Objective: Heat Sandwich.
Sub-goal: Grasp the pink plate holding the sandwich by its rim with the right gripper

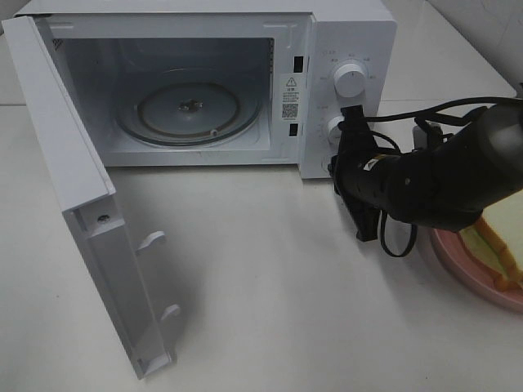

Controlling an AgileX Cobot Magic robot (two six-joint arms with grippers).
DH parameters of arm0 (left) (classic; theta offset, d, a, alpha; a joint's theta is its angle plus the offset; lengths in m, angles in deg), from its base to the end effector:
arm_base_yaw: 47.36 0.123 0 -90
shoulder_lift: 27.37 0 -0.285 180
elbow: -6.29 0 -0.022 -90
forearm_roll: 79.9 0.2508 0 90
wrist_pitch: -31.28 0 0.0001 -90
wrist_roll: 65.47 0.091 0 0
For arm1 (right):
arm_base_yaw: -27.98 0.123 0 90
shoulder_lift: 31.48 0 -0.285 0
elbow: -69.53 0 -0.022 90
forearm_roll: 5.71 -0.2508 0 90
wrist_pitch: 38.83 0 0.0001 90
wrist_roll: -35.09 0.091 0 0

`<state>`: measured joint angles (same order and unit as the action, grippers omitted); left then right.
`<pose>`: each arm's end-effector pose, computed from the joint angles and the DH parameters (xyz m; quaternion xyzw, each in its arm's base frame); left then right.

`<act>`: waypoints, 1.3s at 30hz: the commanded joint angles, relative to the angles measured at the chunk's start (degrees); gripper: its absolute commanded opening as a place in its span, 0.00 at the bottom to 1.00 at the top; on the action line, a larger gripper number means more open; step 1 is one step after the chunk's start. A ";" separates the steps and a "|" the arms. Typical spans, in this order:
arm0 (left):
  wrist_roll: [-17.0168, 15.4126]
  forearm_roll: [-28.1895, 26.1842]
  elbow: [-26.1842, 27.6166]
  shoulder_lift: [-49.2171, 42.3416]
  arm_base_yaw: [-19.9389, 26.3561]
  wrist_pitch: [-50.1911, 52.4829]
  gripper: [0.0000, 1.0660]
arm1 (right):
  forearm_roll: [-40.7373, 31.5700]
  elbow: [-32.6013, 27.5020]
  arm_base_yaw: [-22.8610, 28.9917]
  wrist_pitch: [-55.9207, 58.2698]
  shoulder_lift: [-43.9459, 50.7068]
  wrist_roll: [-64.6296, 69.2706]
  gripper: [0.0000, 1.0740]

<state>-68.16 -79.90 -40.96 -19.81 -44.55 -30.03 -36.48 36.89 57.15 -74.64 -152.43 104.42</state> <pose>-0.0086 -0.0004 0.2829 -0.0407 0.8476 0.0006 0.5290 0.3203 0.1476 0.1068 0.5318 0.6845 0.3632 0.3417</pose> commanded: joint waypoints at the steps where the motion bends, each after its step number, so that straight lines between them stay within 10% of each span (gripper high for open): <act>1: 0.00 0.00 -0.06 -1.09 -0.06 0.57 0.92 | 3.72 -1.78 -0.23 4.01 2.69 -0.86 0.01; 39: 0.00 0.00 -0.06 -1.09 -0.06 0.57 0.92 | 30.77 -2.92 -0.40 69.90 29.22 -59.93 0.16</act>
<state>-68.16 -79.90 -40.96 -19.81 -44.55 -30.03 -6.29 33.97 57.15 -6.57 -124.47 47.53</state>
